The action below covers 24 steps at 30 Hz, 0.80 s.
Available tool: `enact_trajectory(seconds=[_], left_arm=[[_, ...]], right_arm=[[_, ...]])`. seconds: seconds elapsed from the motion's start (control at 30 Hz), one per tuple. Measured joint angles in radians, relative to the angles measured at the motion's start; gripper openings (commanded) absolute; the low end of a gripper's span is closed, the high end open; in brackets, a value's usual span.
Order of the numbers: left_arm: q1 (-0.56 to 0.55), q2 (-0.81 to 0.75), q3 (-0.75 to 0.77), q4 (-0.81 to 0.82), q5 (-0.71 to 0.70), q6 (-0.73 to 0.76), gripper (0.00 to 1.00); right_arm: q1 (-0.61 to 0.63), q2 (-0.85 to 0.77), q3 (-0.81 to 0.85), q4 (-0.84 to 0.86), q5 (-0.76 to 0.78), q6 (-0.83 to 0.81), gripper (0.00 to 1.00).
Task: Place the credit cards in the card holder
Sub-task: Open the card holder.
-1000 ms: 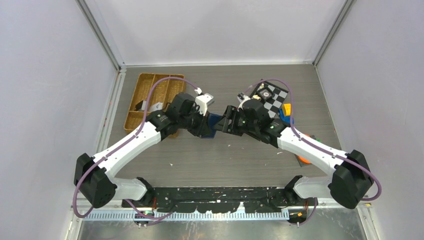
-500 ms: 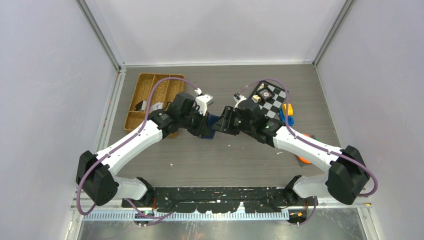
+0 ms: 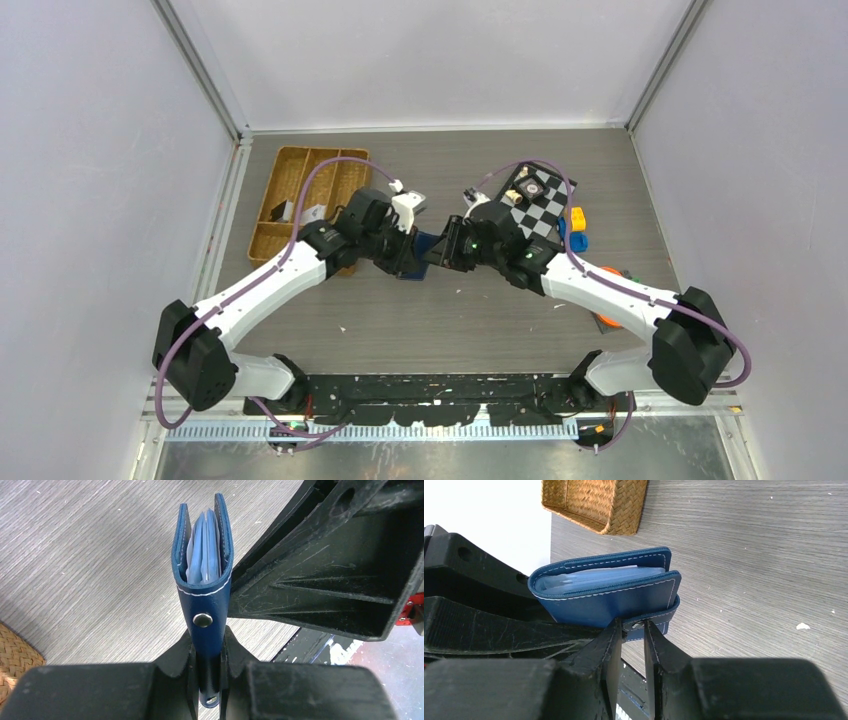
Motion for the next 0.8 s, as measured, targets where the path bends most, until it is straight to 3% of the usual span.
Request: enact_trajectory(seconds=[0.37,0.5,0.8], left_arm=[[0.000,0.000,-0.009,0.003,-0.021,0.000,0.00],[0.002,-0.008,-0.011,0.003,-0.015,-0.004,0.00],[0.002,-0.016,-0.011,0.006,0.000,-0.018,0.00]], right_arm=[[0.013,0.010,0.000,0.005,0.050,0.000,0.11],[0.002,0.016,-0.021,-0.047,0.150,-0.021,0.01],[-0.010,0.018,-0.066,-0.141,0.266,-0.037,0.01]])
